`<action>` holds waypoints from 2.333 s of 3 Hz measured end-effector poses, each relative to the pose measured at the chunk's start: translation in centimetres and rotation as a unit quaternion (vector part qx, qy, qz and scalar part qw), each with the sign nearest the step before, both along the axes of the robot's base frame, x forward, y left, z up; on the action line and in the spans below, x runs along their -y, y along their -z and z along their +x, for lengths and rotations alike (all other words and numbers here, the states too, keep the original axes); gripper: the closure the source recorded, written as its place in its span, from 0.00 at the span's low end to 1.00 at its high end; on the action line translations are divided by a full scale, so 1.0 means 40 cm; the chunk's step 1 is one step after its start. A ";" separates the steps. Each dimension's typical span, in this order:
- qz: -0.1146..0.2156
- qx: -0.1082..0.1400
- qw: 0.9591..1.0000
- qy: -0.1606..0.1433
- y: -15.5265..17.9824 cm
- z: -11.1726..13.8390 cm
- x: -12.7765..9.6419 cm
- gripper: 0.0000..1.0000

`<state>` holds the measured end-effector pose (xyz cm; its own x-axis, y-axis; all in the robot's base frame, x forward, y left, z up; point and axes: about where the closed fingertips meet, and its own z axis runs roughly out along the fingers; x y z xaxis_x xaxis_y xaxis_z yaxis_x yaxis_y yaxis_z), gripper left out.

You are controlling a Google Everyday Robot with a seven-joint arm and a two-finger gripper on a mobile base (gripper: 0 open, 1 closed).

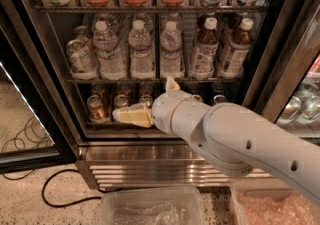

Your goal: Pick water bottle from middle shelf of fridge

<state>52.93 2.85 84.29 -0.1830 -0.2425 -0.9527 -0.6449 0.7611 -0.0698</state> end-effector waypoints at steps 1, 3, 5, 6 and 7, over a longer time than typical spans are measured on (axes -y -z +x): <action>0.037 0.013 0.999 0.032 0.027 0.042 -0.012 0.00; 0.048 0.010 0.998 0.035 0.022 0.040 -0.027 0.00; 0.073 0.021 0.997 0.028 0.017 0.067 -0.088 0.33; 0.080 0.026 0.995 0.045 0.040 0.116 -0.090 0.31; 0.078 0.035 0.993 0.084 0.059 0.165 -0.051 0.30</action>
Offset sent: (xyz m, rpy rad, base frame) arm 0.0127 0.0022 -0.0078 0.0525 -0.0232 -0.0515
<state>59.54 4.88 81.91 -0.1410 -0.0623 -0.9880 -0.5065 0.8621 0.0179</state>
